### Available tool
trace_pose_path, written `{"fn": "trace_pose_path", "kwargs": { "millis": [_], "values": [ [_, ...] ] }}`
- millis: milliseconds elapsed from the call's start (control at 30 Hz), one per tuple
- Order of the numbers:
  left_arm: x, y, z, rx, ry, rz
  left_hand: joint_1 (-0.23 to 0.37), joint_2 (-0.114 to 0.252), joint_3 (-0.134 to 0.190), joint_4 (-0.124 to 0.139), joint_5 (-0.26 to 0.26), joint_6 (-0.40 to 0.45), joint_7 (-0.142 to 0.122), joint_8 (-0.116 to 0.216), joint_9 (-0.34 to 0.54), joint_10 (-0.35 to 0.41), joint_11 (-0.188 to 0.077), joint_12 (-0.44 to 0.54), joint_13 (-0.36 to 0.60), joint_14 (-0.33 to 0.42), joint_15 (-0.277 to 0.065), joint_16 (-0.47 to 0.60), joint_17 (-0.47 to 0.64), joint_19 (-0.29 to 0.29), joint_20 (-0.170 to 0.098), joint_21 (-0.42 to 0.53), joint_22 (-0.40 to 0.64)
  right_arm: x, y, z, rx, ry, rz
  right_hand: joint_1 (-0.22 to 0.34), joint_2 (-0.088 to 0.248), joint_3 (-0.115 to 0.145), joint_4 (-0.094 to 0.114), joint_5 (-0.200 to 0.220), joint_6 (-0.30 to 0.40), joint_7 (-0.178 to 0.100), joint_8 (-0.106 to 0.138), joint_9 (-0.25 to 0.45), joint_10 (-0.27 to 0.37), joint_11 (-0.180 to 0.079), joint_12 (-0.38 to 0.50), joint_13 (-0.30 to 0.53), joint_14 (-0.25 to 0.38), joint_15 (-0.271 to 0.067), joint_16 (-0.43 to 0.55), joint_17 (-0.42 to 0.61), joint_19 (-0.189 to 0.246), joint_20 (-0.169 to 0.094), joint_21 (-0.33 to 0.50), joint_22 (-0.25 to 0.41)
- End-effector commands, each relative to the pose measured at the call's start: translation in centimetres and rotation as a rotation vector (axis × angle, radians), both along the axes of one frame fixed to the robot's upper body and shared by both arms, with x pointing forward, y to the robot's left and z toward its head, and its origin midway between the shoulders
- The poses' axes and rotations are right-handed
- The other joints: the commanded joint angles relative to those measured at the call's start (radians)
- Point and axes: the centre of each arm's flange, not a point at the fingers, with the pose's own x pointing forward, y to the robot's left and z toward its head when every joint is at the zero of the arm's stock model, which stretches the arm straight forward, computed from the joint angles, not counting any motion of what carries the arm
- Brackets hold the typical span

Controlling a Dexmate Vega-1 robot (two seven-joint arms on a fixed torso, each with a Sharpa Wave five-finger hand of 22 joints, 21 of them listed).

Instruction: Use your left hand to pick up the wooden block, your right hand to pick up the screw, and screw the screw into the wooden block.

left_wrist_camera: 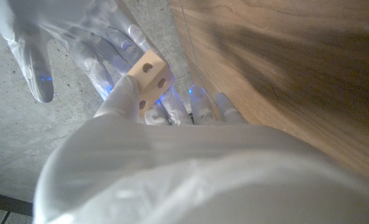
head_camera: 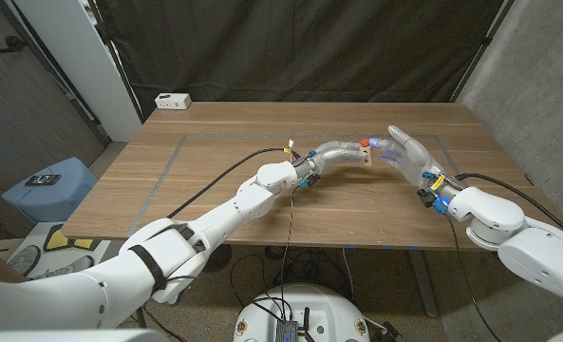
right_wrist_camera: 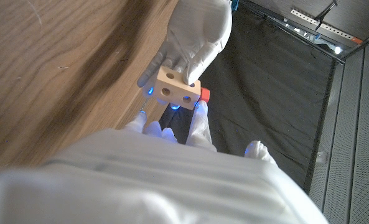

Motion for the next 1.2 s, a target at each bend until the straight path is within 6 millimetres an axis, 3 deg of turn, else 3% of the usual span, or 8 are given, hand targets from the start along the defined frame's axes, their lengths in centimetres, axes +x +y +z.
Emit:
{"fn": "trace_pose_path", "kwargs": {
  "millis": [33, 667, 1200],
  "values": [
    [0.0, 0.1, -0.1, -0.002, 0.004, 0.001, 0.001, 0.008, 0.012, 0.008, 0.006, 0.034, 0.023, 0.006, 0.0, 0.002, 0.006, 0.002, 0.004, 0.008, -0.013, 0.007, 0.005, 0.001, 0.002, 0.008, 0.002, -0.2, 0.2, 0.0, -0.004, 0.006, 0.006, 0.006, 0.003, 0.0, 0.006, 0.004, 0.021, 0.003, 0.012, 0.006, -0.054, 0.01, 0.006, 0.004, -0.124, 0.004, 0.002, 0.001, 0.001, 0.0, 0.003, 0.002],
    [0.2, 0.1, 0.0, 0.001, 0.003, 0.003, -0.001, 0.008, 0.014, 0.008, 0.006, 0.034, 0.025, 0.006, 0.0, 0.003, 0.007, 0.003, 0.004, 0.009, -0.013, 0.007, 0.005, 0.002, 0.002, 0.008, 0.002, -0.3, 0.1, 0.0, 0.004, 0.005, -0.003, 0.011, 0.002, -0.001, 0.003, 0.005, 0.11, 0.02, 0.055, 0.025, -0.013, 0.018, 0.016, 0.004, -0.12, 0.008, 0.003, 0.0, 0.003, -0.002, 0.003, 0.002],
    [0.5, 0.0, 0.2, 0.009, 0.004, -0.002, 0.0, 0.006, 0.014, 0.006, 0.006, 0.035, 0.023, 0.007, 0.0, 0.003, 0.007, 0.003, 0.004, 0.01, -0.013, 0.007, 0.004, 0.003, 0.001, 0.008, 0.002, -0.4, -0.9, 0.5, 0.002, -0.008, -0.035, 0.014, 0.002, 0.0, 0.0, 0.005, 0.056, 0.015, 0.038, 0.034, -0.013, 0.019, 0.01, 0.005, -0.118, 0.012, 0.004, 0.001, 0.006, -0.003, 0.004, 0.002]
  ]
}}
